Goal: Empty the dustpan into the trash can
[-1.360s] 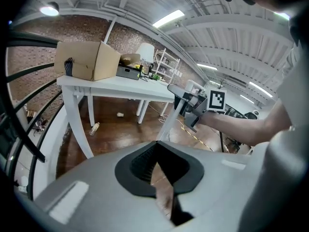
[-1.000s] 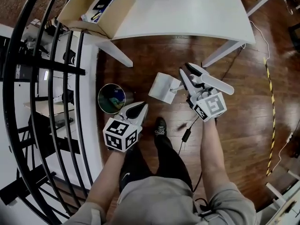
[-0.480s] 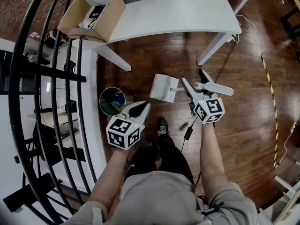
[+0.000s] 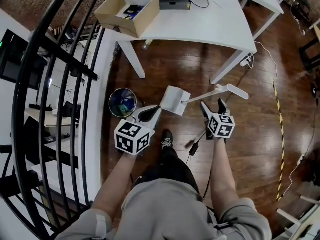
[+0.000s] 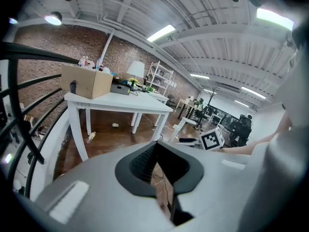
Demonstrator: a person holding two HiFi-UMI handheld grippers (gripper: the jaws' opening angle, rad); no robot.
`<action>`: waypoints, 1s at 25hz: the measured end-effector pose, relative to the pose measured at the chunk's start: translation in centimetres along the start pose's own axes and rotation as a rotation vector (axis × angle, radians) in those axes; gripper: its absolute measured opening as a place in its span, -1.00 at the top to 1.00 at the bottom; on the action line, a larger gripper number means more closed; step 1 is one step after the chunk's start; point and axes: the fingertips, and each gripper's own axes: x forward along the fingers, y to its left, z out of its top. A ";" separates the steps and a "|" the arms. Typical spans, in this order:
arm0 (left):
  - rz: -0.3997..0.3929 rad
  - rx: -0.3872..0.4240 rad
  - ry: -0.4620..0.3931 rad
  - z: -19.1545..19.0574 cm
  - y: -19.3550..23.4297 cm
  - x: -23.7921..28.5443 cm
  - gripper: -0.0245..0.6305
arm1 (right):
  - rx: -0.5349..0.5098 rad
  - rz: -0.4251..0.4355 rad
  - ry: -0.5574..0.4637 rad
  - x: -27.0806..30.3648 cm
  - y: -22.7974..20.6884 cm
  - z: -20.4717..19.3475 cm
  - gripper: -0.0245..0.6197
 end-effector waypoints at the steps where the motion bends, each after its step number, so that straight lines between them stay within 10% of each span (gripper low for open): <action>1: 0.007 -0.003 -0.017 0.0 -0.1 -1.4 0.91 | 0.003 0.024 0.031 -1.1 1.6 -1.3 -0.32; 8: 0.078 -0.049 -0.176 0.9 -1.3 -9.9 0.91 | -0.104 0.360 -0.124 -9.4 16.8 4.5 0.88; 14: 0.129 -0.052 -0.271 2.4 -2.3 -15.3 0.91 | -0.174 0.603 -0.296 -16.1 26.1 14.0 0.92; 25: 0.235 0.038 -0.426 7.9 -6.8 -20.7 0.91 | -0.365 0.852 -0.297 -22.5 35.0 19.9 0.92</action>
